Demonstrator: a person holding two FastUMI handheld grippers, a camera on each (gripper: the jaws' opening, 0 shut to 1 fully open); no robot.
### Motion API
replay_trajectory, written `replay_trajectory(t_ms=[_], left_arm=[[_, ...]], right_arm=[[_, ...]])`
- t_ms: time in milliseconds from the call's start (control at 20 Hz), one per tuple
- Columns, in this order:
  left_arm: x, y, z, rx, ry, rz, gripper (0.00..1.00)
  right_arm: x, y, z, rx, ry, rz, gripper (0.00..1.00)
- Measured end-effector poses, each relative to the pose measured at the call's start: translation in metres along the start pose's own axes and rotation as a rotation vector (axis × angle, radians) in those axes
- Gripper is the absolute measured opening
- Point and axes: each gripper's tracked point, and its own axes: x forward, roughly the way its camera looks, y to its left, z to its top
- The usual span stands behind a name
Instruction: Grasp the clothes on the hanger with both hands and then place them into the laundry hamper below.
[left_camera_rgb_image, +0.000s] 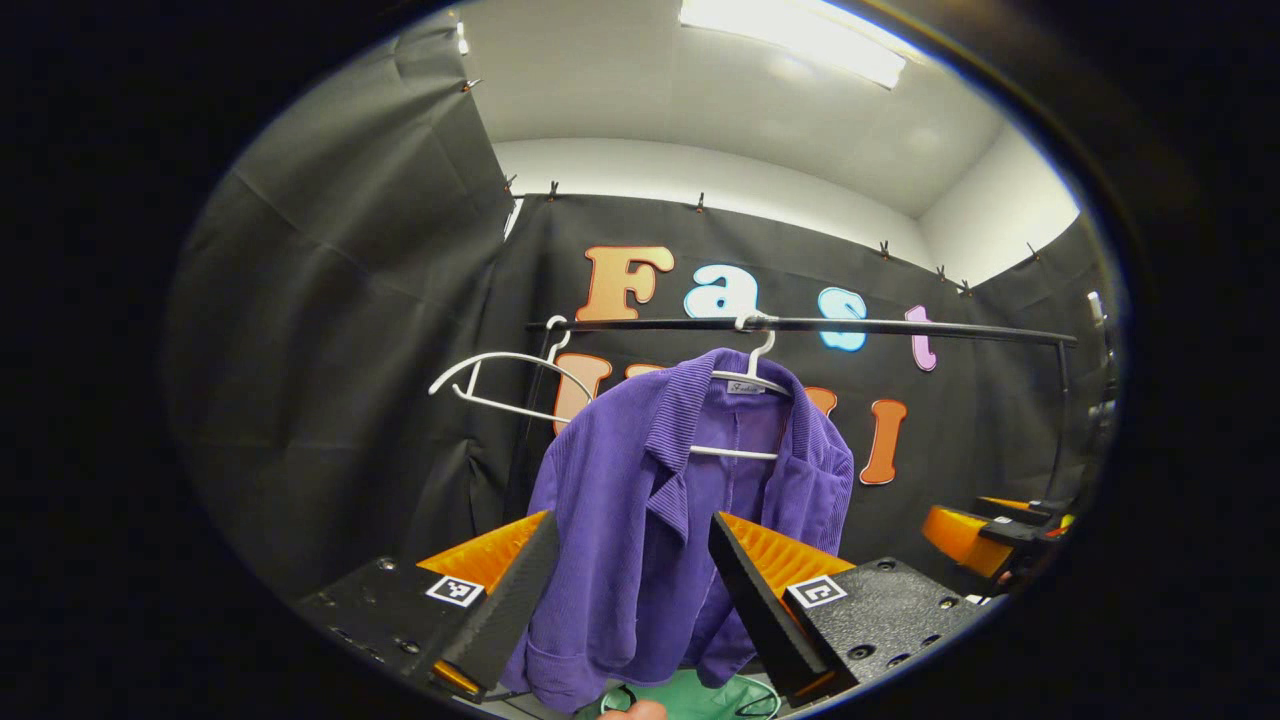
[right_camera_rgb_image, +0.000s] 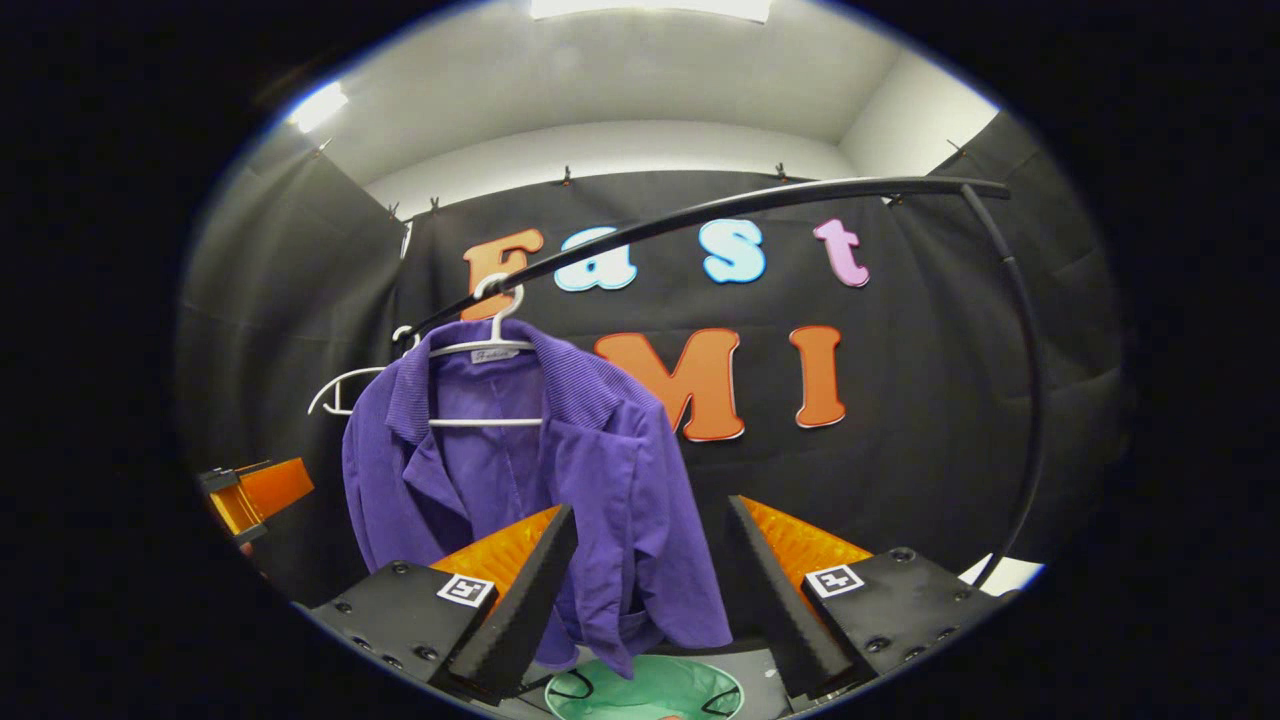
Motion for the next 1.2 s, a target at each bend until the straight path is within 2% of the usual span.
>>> replay_trajectory(t_ms=[150, 300, 400, 500, 550, 600, 650, 800, 850, 900, 1000, 1050, 1100, 1150, 1200], left_arm=[[0.0, 0.022, -0.008, 0.04, 0.032, -0.005, 0.95], [0.003, 0.034, -0.012, 0.031, 0.061, 0.013, 0.95], [0.006, 0.04, -0.011, 0.043, 0.061, 0.048, 0.92], [0.009, 0.042, -0.011, 0.076, 0.05, 0.095, 0.95], [0.012, 0.041, -0.01, 0.089, 0.04, 0.122, 0.92], [0.014, 0.039, -0.009, 0.097, 0.029, 0.149, 0.95], [0.017, 0.035, -0.01, 0.102, 0.021, 0.176, 0.92], [0.026, 0.012, -0.014, 0.091, 0.003, 0.211, 0.92], [0.029, 0.003, -0.019, 0.084, 0.002, 0.215, 0.95], [0.034, -0.005, -0.025, 0.08, 0.007, 0.221, 0.92], [0.045, -0.018, -0.04, 0.071, 0.028, 0.23, 0.92], [0.054, -0.025, -0.049, 0.069, 0.044, 0.227, 0.92], [0.062, -0.032, -0.059, 0.073, 0.061, 0.223, 0.92], [0.07, -0.039, -0.072, 0.08, 0.083, 0.217, 0.92], [0.079, -0.045, -0.084, 0.091, 0.102, 0.216, 0.92]], right_arm=[[0.035, 0.033, -0.009, 0.018, 0.009, 0.031, 0.98], [0.073, 0.053, -0.026, 0.033, 0.042, 0.042, 0.98], [0.1, 0.054, -0.036, 0.021, 0.048, 0.025, 0.98], [0.131, 0.053, -0.051, -0.007, 0.068, 0.027, 0.98], [0.145, 0.051, -0.058, -0.016, 0.076, 0.025, 0.98], [0.161, 0.048, -0.064, -0.02, 0.08, 0.024, 0.97], [0.175, 0.044, -0.07, -0.024, 0.088, 0.025, 0.97], [0.203, 0.03, -0.088, -0.015, 0.127, 0.066, 0.96], [0.209, 0.02, -0.088, 0.001, 0.121, 0.069, 0.76], [0.21, 0.007, -0.084, 0.016, 0.105, 0.079, 0.56], [0.202, -0.009, -0.071, 0.022, 0.074, 0.11, 0.15], [0.202, -0.015, -0.066, 0.017, 0.059, 0.136, 0.15], [0.191, -0.015, -0.06, 0.01, 0.049, 0.166, 0.19], [0.182, -0.019, -0.053, 0.01, 0.037, 0.189, 0.15], [0.175, -0.022, -0.045, 0.02, 0.026, 0.212, 0.15]])
